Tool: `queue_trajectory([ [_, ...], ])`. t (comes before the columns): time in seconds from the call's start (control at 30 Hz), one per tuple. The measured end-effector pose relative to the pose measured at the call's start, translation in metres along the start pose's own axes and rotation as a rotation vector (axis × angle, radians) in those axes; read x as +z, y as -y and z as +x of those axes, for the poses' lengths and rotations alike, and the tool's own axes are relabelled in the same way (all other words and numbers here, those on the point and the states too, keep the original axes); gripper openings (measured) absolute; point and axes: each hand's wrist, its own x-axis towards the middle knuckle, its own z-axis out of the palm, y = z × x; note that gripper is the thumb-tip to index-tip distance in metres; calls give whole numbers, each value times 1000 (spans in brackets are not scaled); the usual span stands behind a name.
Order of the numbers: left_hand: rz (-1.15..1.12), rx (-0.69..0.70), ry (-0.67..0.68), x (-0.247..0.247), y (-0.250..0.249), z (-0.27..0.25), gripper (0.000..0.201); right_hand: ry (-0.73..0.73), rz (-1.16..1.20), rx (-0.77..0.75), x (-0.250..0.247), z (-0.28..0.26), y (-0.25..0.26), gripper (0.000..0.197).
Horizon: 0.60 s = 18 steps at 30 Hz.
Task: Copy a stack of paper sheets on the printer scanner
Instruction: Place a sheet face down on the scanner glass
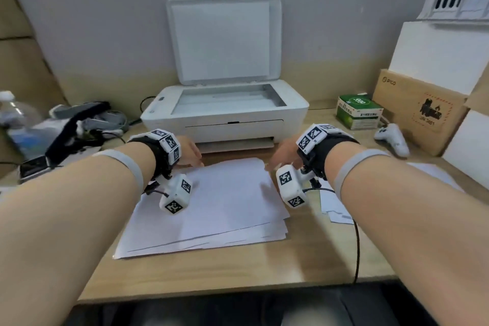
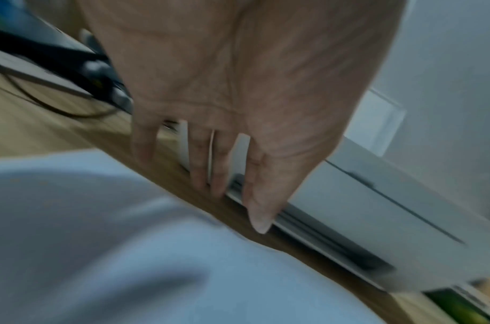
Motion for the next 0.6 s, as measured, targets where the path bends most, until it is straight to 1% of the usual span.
queue_trajectory([
  [0.07,119,-94,7,0,26,-8,58,24,142,-9,8,7,3,48],
  [0.13,101,-171,59,2,47,-18,68,22,141,17,14,7,8,48],
  [0.2,43,-217,74,6,65,-22,73,-10,99,12,17,8,11,48],
  [0.27,-16,-245,55,11,79,-22,78,-18,73,10,19,12,12,47],
  [0.3,-40,-258,38,14,85,-20,80,-26,27,5,18,14,15,44],
  [0.37,-76,-276,18,15,89,-22,81,-74,-166,24,15,15,19,36],
  [0.4,-97,-284,15,15,90,-22,80,-102,-209,14,12,14,20,36],
  [0.47,-142,-287,-4,16,93,-23,77,-17,-147,3,6,17,23,35],
  [0.5,-148,-284,-27,18,95,-23,70,6,-102,22,3,19,25,36],
  [0.53,-158,-281,-66,18,97,-23,57,-2,-106,14,3,21,25,33],
  [0.57,-187,-285,-104,20,101,-21,40,-20,-219,40,3,23,27,28],
  [0.6,-226,-282,-136,20,102,-20,25,-60,-302,33,3,24,27,30],
])
